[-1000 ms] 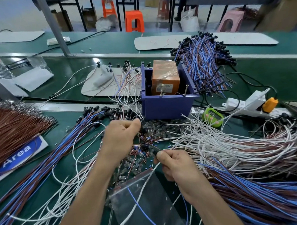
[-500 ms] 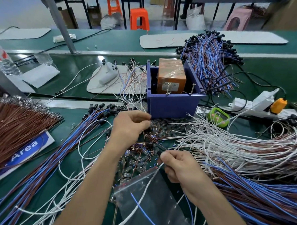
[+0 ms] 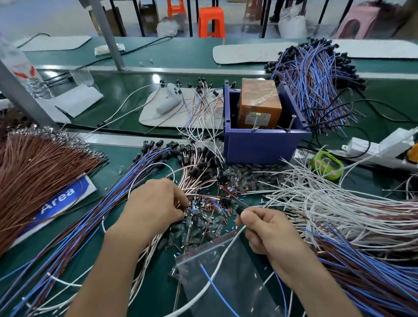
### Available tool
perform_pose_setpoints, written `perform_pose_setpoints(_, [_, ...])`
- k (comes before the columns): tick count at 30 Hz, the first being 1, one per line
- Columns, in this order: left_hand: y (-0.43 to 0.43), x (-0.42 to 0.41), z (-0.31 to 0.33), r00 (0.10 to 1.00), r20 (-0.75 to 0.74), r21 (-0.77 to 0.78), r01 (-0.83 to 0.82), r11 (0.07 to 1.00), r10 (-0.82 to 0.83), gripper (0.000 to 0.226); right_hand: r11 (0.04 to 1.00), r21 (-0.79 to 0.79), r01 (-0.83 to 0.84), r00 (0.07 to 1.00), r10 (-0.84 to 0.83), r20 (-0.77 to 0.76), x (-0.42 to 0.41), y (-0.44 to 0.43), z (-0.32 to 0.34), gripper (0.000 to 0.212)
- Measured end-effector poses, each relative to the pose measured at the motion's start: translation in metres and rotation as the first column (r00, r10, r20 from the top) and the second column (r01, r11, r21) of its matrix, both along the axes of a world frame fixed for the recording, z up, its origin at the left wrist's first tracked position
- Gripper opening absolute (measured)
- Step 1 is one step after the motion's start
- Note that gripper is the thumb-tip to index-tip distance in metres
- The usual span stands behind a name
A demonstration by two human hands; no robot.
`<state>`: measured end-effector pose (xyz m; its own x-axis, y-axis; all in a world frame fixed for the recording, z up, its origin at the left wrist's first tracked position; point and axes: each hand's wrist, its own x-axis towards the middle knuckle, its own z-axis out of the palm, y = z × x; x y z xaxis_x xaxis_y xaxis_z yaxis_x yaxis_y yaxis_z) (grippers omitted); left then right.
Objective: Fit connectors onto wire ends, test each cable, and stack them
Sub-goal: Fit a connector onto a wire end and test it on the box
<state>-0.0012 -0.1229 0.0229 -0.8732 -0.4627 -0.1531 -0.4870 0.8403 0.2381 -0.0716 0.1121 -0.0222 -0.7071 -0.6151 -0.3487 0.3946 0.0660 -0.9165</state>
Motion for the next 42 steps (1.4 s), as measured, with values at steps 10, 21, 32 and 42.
perform_pose_setpoints(10, [0.002, 0.001, -0.010, 0.988, -0.147, 0.008, -0.054, 0.999, 0.054, 0.014, 1.000, 0.012, 0.018, 1.000, -0.018, 0.005, 0.001, 0.000, 0.003, 0.037])
perform_pose_setpoints(21, [0.028, 0.007, 0.000, 0.865, -0.343, 0.802, 0.067, 0.593, 0.366, 0.016, 0.999, -0.018, 0.040, 0.999, -0.041, -0.018, 0.003, -0.003, 0.010, 0.031])
perform_pose_setpoints(32, [0.058, -0.002, -0.005, 0.869, -0.349, 0.932, 0.281, 0.231, 0.350, 0.027, 0.961, -0.275, 0.032, 0.999, -0.032, 0.005, -0.001, 0.002, 0.014, 0.026])
perform_pose_setpoints(42, [0.068, 0.007, 0.023, 0.827, -0.525, 0.781, 0.373, 0.500, 0.203, 0.013, 0.909, -0.416, 0.019, 1.000, -0.008, 0.029, -0.003, 0.007, 0.008, 0.041])
